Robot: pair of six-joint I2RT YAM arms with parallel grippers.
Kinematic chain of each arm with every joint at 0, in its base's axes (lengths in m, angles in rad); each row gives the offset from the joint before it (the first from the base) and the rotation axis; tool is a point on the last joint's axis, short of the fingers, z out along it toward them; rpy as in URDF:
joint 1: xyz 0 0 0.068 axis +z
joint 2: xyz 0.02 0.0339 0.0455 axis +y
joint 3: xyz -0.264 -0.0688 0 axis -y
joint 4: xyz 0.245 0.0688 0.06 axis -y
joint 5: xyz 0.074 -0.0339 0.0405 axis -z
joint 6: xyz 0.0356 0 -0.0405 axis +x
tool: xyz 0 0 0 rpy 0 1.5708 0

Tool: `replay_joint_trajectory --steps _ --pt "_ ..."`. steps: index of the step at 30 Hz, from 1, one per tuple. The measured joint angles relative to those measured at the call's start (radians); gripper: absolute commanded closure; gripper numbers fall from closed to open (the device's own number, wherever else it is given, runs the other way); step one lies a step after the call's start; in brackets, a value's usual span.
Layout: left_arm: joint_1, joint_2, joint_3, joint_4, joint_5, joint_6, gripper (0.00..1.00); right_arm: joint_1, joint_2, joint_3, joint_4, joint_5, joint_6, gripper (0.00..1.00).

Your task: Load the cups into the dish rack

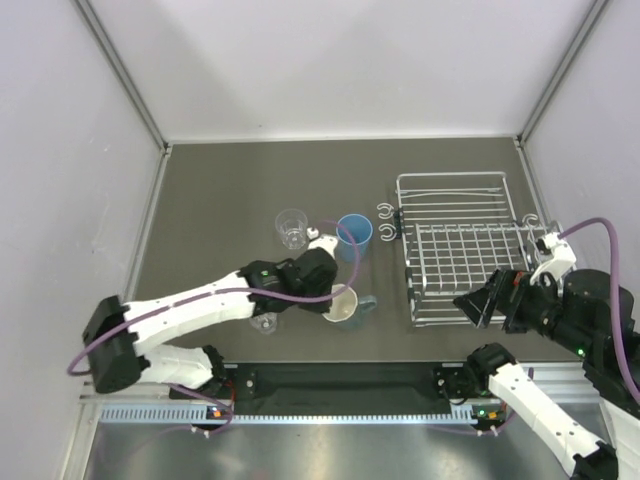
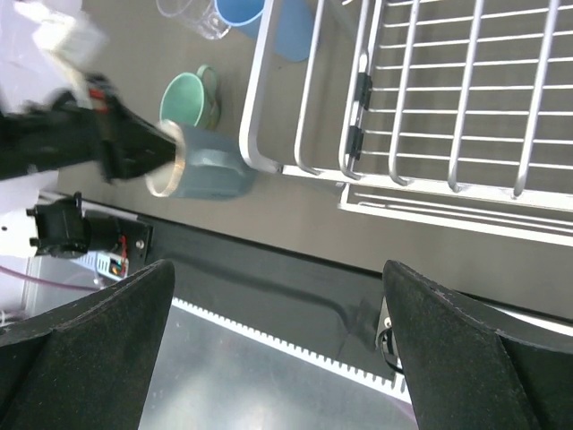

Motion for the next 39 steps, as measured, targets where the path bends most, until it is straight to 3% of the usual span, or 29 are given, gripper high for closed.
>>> replay_joint_trajectory --steps 10,14,22,28,34,39 --pt "0.0 -0.52 -0.021 0.078 -0.07 0.129 1.0 0.0 0.208 0.154 0.042 -0.116 -0.034 0.05" --pt "0.0 -0.645 -0.028 0.144 -0.098 0.215 1.0 0.0 0.282 0.174 0.119 -0.213 -0.014 0.06" --pt "0.0 -0.708 -0.068 0.301 -0.097 0.372 1.0 0.026 0.367 0.184 0.298 -0.373 0.085 0.08" --pt "0.0 -0.706 -0.109 0.413 -0.06 0.442 1.0 0.193 0.446 0.215 0.428 -0.391 0.138 0.03" --pt "0.0 -0.724 -0.137 0.542 0.138 0.507 1.0 0.378 0.561 0.225 0.541 -0.349 0.171 0.0" --pt "-0.001 -0.779 -0.183 0.616 0.343 0.616 1.0 0.421 0.603 0.229 0.572 -0.313 0.198 0.0"
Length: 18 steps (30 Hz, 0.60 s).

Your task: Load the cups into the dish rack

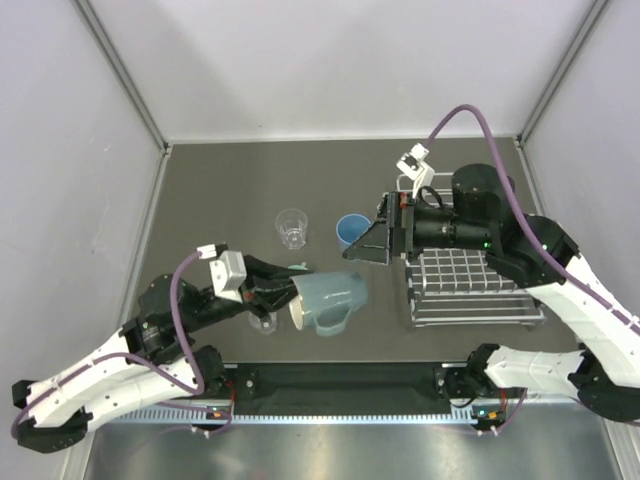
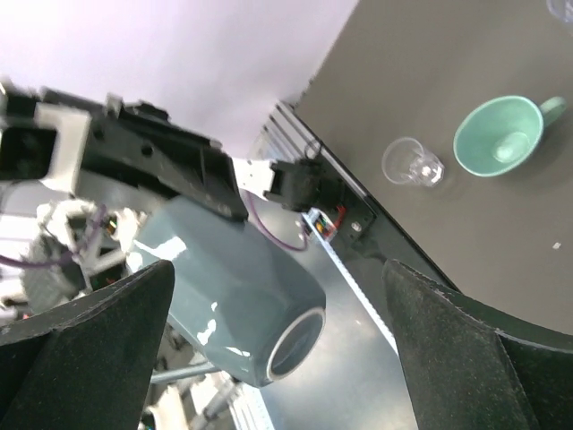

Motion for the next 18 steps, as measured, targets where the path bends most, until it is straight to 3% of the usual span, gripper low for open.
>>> replay_joint_trajectory --steps 9,18 --pt "-0.002 -0.067 -0.014 0.05 0.15 0.288 1.0 0.0 -0.069 -0.032 0.135 -0.014 0.22 0.0" --pt "-0.002 -0.03 -0.021 0.143 0.164 0.532 1.0 0.003 -0.015 -0.053 0.211 -0.101 0.36 0.0"
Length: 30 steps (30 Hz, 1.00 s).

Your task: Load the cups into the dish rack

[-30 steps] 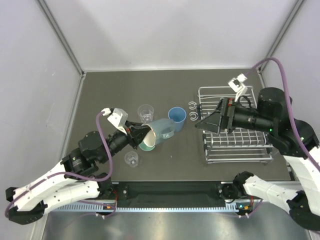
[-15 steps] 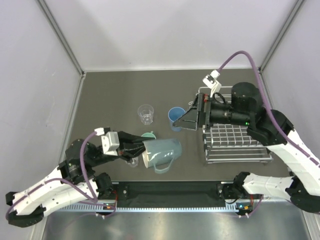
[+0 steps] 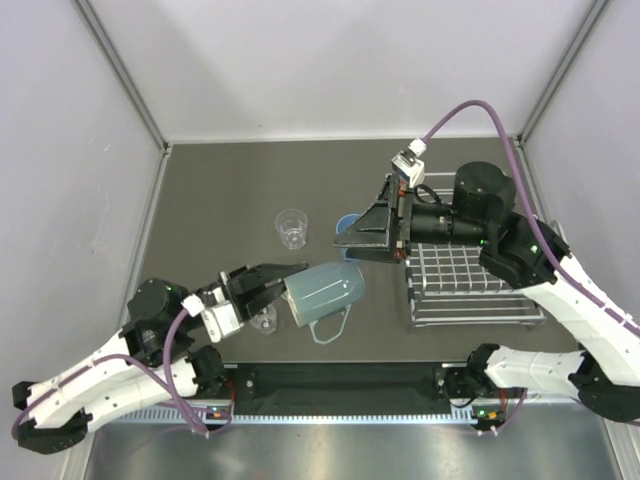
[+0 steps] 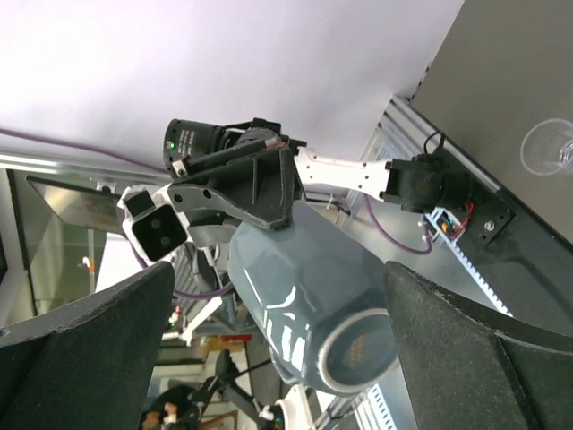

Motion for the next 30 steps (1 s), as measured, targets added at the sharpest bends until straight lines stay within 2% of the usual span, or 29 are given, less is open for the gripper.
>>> replay_joint_trajectory --steps 6,13,20,26,30 --pt "-0.002 0.055 0.002 0.028 -0.005 0.069 1.0 0.004 0.032 -0.002 0.011 -0.029 0.001 0.0" --pt "-0.004 0.064 0.002 0.031 0.0 0.076 1.0 0.008 0.032 -0.012 0.011 -0.04 -0.046 0.0" --pt "-0.002 0.049 0.002 0.069 -0.033 0.076 1.0 0.008 0.031 -0.012 -0.117 -0.02 -0.139 0.0" --pt "-0.003 0.041 0.002 0.088 -0.033 0.072 1.0 0.008 0.012 -0.014 -0.101 -0.036 -0.141 0.0" --pt "-0.003 0.051 0.002 0.135 -0.032 0.071 1.0 0.008 -0.018 -0.052 -0.034 -0.082 -0.102 0.0"
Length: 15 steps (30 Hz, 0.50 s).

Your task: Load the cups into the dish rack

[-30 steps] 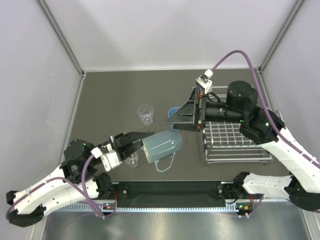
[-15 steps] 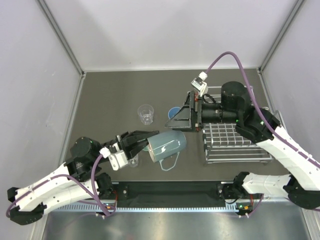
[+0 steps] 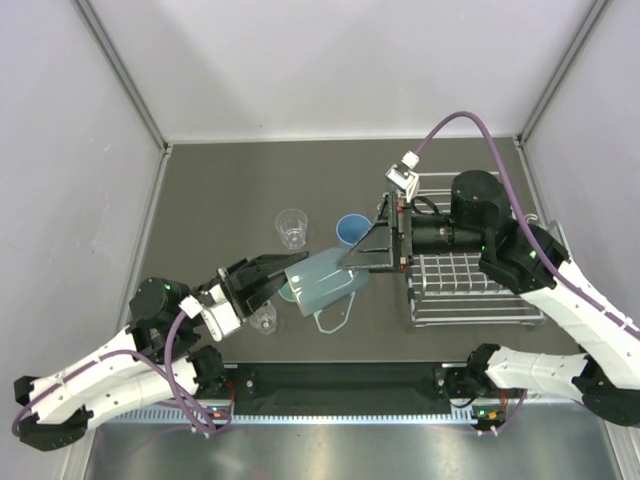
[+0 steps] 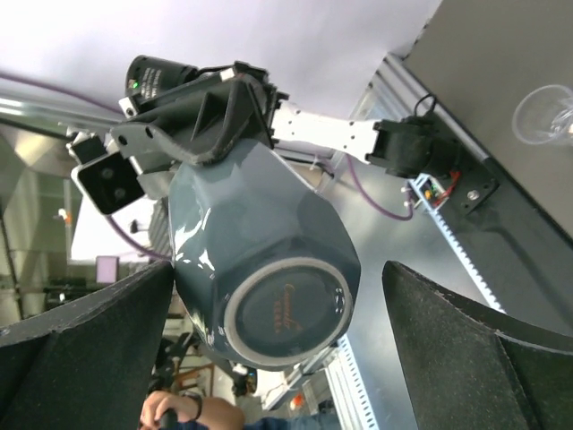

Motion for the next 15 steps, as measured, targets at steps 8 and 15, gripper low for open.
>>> replay_joint_trajectory --steps 8,15 --pt "0.001 0.027 0.0 0.079 0.0 -0.005 1.0 0.0 -0.018 -0.038 0.07 -0.074 0.076 0.0" --pt "0.001 0.039 0.0 0.114 0.008 -0.017 1.0 0.0 -0.019 -0.052 0.11 -0.106 0.133 0.0"
